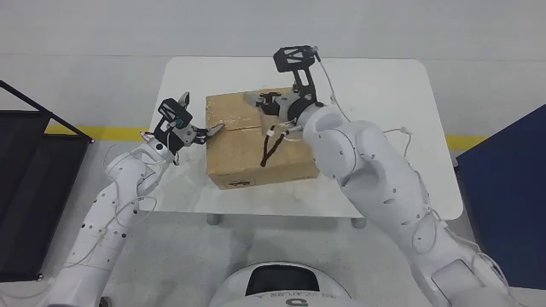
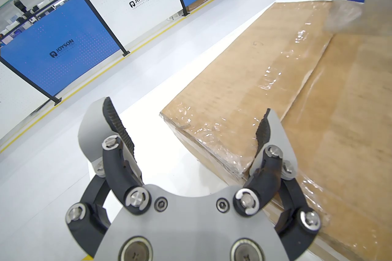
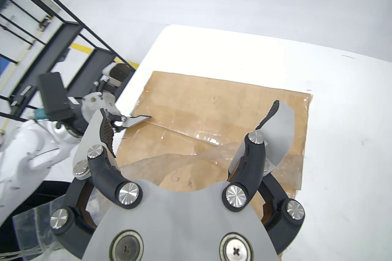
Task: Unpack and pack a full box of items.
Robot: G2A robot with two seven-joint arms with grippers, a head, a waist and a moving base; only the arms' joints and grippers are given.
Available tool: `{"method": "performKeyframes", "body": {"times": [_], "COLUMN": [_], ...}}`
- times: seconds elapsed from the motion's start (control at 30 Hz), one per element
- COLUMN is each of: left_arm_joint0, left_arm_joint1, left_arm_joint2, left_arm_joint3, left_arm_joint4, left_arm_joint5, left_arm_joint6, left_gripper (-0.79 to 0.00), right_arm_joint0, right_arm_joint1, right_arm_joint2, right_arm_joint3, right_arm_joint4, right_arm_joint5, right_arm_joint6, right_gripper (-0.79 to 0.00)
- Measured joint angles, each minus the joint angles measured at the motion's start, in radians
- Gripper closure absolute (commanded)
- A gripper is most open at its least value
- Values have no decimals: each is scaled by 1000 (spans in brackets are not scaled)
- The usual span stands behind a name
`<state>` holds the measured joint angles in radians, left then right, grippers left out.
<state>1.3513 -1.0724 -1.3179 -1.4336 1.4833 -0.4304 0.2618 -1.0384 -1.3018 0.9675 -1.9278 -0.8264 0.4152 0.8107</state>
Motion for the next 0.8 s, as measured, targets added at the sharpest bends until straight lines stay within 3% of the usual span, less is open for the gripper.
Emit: {"method": "performKeyframes", "body": {"times": [0.37,0.8], "left_arm_joint0": [0,0], "left_arm_joint1": [0,0], "left_arm_joint2": [0,0], "left_arm_joint3": [0,0], "left_arm_joint4": [0,0], "left_arm_joint5": [0,0], "left_arm_joint6": [0,0], "left_gripper": [-785,-785], "right_arm_joint0": [-177,-175], "right_arm_joint1": [40,42], "right_arm_joint2": [284,209], "right_arm_joint3": [-79,-235], "right_arm_joint4": [175,82], "right_arm_joint5": [-145,-95], "right_arm_joint6": [23,82], "right_gripper": [-785,-785]}}
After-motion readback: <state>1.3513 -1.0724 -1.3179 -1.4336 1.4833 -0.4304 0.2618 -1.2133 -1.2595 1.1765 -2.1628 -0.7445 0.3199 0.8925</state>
